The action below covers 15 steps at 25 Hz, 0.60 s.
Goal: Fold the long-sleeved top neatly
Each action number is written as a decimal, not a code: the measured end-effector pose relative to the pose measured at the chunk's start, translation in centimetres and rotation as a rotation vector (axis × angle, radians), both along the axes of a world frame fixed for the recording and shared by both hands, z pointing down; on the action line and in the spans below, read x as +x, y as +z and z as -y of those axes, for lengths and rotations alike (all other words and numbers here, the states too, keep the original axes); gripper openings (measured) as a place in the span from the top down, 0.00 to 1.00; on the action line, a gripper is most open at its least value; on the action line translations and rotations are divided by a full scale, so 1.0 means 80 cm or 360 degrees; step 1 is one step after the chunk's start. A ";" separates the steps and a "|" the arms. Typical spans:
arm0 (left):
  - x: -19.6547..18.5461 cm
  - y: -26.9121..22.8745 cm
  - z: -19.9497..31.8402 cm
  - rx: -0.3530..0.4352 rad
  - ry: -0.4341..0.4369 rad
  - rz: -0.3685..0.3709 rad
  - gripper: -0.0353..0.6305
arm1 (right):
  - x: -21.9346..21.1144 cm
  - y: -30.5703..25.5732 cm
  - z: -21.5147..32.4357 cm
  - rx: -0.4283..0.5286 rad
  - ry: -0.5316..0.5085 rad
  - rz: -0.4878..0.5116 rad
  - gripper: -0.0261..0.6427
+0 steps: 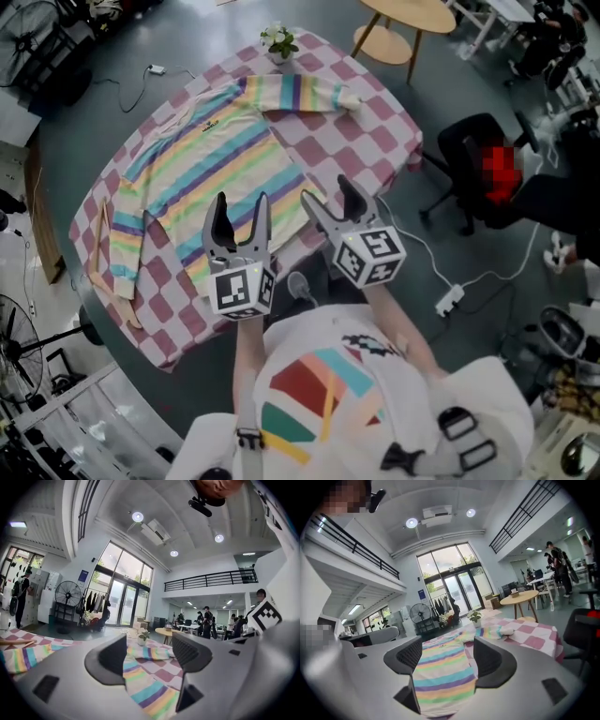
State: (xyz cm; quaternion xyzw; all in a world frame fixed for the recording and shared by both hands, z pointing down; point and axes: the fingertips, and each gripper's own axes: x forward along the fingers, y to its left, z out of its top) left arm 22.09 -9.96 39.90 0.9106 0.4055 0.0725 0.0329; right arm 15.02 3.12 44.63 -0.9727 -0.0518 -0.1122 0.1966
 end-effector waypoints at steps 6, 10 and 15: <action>0.058 -0.013 -0.044 0.0007 -0.0093 -0.0044 0.52 | 0.059 0.014 -0.068 0.0362 0.0057 -0.0029 0.45; 0.096 -0.003 -0.084 0.0041 -0.0113 -0.0026 0.52 | 0.092 0.036 -0.111 0.0540 0.0088 -0.0012 0.46; 0.140 0.002 -0.151 0.0102 -0.0069 -0.0023 0.52 | 0.116 0.080 -0.167 0.0869 0.0246 0.0015 0.46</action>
